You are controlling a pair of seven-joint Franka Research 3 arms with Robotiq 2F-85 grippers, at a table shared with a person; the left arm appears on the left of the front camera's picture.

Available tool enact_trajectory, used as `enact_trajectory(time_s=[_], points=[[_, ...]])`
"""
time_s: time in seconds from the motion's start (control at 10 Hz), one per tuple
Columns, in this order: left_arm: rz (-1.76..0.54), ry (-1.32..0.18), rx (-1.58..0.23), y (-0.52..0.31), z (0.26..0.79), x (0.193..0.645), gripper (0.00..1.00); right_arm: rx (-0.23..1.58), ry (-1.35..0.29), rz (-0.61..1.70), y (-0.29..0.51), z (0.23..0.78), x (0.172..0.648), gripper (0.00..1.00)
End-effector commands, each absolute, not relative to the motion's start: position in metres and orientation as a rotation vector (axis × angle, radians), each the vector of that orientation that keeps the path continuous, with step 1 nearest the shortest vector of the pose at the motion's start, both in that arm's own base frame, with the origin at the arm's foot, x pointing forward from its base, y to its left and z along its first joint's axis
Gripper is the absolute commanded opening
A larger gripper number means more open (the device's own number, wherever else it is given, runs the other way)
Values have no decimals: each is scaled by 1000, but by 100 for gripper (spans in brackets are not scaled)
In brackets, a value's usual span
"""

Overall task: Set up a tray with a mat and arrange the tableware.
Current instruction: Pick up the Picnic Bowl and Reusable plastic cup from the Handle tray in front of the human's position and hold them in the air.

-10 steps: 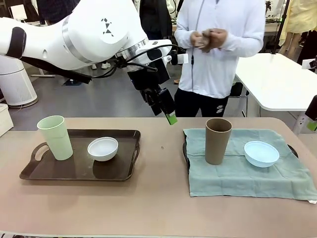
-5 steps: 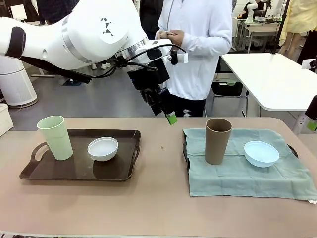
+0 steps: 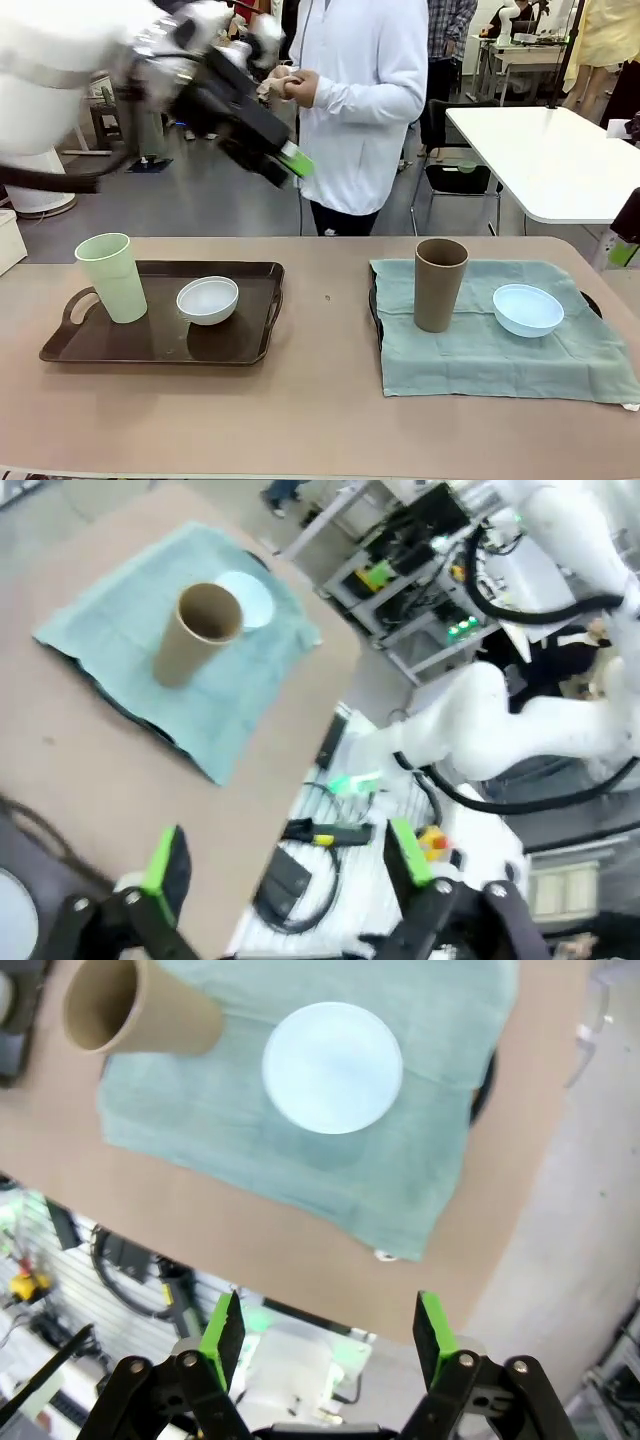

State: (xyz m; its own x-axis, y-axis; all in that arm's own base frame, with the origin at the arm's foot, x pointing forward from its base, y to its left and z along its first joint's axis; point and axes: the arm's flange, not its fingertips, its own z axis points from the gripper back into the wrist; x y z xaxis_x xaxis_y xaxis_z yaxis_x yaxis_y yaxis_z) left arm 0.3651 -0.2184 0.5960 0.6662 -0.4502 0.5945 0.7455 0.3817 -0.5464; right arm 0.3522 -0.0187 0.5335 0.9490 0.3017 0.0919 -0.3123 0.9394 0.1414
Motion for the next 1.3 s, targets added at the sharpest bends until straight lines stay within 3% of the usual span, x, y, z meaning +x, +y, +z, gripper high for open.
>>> enact_trajectory(time_s=[0.0, 0.3, 0.5, 0.6, 0.7, 0.8, 0.9, 1.1, 1.2], points=[[-620, -403, -986, -137, 581, 338, 100, 318, -25, 349, -20, 543, 358, 88], [-301, -340, -1090, -52, 557, 320, 100, 756, -46, 305, -26, 551, 359, 88], [-200, -286, -1152, -20, 541, 314, 100, 1125, -34, 151, -43, 543, 361, 88], [-184, -272, -1181, -10, 531, 311, 100, 1222, -21, 76, -57, 536, 356, 88], [-181, -253, -1194, -5, 523, 309, 100, 1292, -25, 11, -72, 527, 347, 88], [-429, -297, -1140, -19, 530, 309, 100, 1087, -76, 39, -79, 520, 337, 88], [-191, -266, -1149, -5, 525, 312, 100, 1194, -21, 120, -62, 537, 352, 88], [-266, -266, -1152, -10, 523, 308, 100, 1199, -37, 54, -83, 526, 344, 88], [-43, -180, -1277, -14, 514, 334, 100, 1309, 27, 77, -81, 523, 344, 88]])
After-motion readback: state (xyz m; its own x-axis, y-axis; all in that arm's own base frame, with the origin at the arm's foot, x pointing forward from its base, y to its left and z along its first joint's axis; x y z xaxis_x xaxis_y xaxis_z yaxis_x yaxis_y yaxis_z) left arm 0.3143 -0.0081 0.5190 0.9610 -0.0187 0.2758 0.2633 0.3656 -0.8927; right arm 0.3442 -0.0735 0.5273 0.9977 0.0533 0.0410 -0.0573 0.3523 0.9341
